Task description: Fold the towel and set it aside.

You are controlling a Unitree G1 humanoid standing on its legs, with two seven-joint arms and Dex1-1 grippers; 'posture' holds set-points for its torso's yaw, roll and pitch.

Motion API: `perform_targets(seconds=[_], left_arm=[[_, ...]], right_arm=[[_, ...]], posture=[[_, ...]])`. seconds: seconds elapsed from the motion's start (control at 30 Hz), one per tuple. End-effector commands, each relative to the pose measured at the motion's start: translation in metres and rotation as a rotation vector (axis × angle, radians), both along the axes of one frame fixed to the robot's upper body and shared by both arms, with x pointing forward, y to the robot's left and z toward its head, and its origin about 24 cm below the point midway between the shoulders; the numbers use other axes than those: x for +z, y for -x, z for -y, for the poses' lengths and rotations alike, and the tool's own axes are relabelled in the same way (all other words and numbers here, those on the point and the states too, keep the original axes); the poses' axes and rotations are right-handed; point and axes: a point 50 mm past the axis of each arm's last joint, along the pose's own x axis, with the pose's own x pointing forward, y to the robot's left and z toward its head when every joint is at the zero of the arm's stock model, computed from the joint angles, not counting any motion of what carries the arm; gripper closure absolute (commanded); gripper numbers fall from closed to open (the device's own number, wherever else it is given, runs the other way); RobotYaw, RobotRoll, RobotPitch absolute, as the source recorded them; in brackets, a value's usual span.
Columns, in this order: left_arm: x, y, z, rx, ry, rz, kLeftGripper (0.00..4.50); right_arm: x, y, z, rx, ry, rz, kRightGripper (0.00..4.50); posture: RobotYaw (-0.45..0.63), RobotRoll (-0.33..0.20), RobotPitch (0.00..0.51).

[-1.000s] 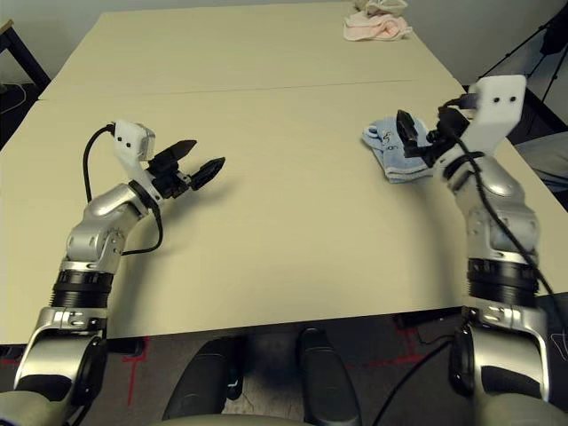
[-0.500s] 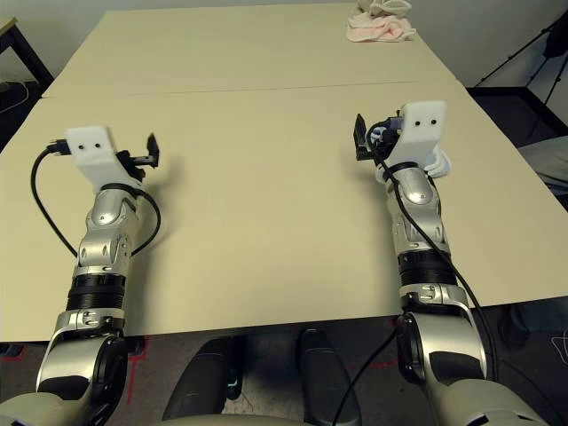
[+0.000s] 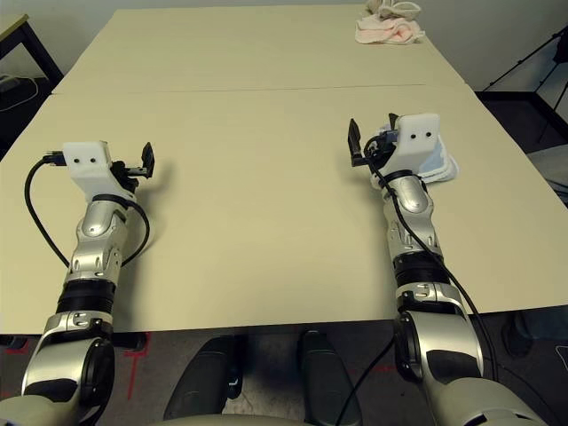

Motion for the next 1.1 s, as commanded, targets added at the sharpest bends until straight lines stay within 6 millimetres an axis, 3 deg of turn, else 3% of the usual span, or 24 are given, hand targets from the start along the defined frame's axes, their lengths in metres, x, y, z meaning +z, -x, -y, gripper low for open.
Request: perform_targets(seconds=[0.03,0.63,1.1], left_arm=[[-0.002,0.000,-0.003,0.007,0.001,-0.007,0.00],[-0.005,0.000,0.010,-0.094,-0.027,-0.019,0.00],[-0.005,0.006,-0.001,-0.026,-0.015,-0.031,0.00]], right_arm=[[-0.004,0.003,0.009,-0.035,-0.016,-0.011,0.02],[-0.005,0.005,0.006,-0.069,-0.019,-0.064,0.02],[-0.004,0.002,0.001,-0.122,-0.030,-0.088,0.02]], posture=[[0.04,0.000,0.125],[0.04,0.000,0.132],[0.07,0.000,0.125]])
